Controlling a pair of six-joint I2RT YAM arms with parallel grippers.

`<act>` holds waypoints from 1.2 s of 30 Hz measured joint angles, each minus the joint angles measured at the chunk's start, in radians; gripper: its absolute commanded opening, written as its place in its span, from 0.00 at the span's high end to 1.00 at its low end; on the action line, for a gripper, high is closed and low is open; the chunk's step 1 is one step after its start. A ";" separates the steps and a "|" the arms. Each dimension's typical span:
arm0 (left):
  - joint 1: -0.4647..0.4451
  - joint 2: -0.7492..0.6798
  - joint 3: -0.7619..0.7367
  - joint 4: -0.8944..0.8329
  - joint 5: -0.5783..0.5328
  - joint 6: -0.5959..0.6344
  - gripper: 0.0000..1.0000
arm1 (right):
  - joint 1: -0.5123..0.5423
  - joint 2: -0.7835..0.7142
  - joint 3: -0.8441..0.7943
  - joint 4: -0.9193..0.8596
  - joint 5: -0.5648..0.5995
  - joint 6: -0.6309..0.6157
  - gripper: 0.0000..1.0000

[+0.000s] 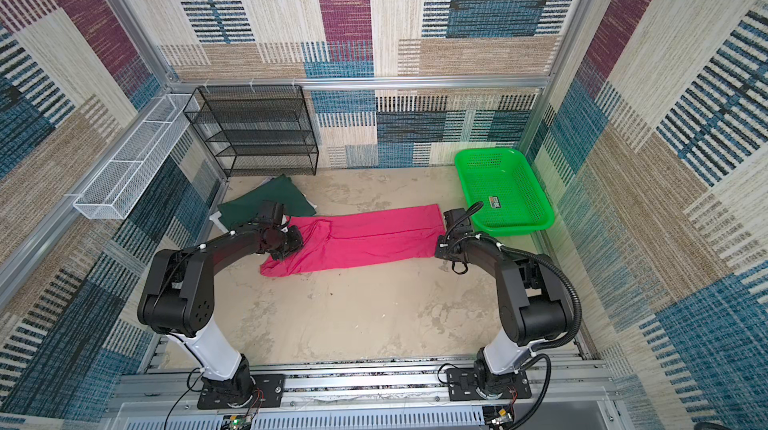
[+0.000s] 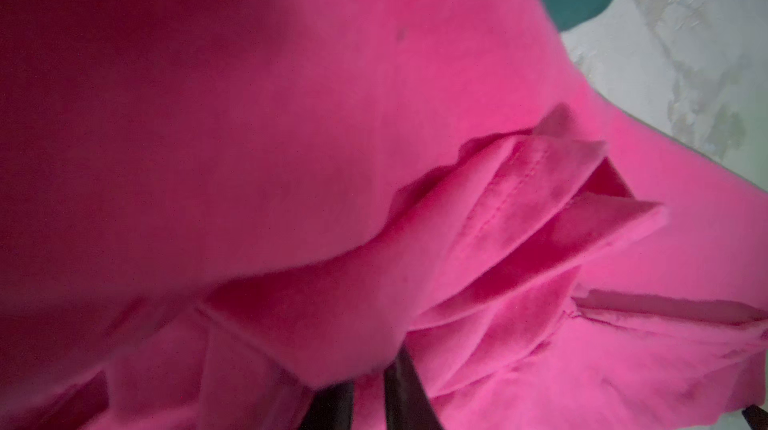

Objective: Fold and stack the t-shirts

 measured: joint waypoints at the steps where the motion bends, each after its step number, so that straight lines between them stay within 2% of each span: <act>1: 0.001 -0.002 0.000 0.003 0.000 -0.003 0.97 | 0.000 0.000 -0.002 0.000 0.000 0.000 0.97; 3: 0.001 -0.013 0.000 0.005 0.000 -0.006 1.00 | 0.000 0.000 -0.007 0.000 0.000 0.000 0.97; 8: 0.003 -0.047 0.006 0.009 -0.021 -0.004 1.00 | 0.000 0.000 -0.014 0.000 -0.003 0.000 0.97; 16: 0.014 -0.047 0.127 -0.032 -0.028 0.036 1.00 | 0.000 -0.002 -0.021 0.001 -0.010 0.000 0.97; 21: 0.024 -0.013 0.213 -0.080 -0.063 0.058 0.91 | 0.000 -0.005 -0.030 0.002 -0.010 0.000 0.97; 23: 0.028 0.000 0.243 -0.102 -0.082 0.069 0.78 | 0.000 -0.008 -0.032 0.000 -0.010 0.000 0.98; 24: 0.029 0.006 0.260 -0.119 -0.096 0.082 0.74 | 0.000 -0.008 -0.033 0.001 -0.010 0.000 0.97; 28: 0.034 0.005 0.294 -0.138 -0.130 0.134 0.70 | 0.000 -0.012 -0.037 0.000 -0.010 0.000 0.98; 31: 0.036 -0.049 0.287 -0.158 -0.170 0.179 0.69 | 0.000 -0.015 -0.039 0.000 -0.010 0.000 0.97; 34: 0.036 -0.156 0.221 -0.166 -0.195 0.208 0.69 | 0.000 -0.017 -0.042 0.000 -0.008 0.000 0.97; 36: 0.036 -0.234 0.127 -0.180 -0.203 0.220 0.67 | 0.000 -0.017 -0.039 0.000 -0.006 0.001 0.96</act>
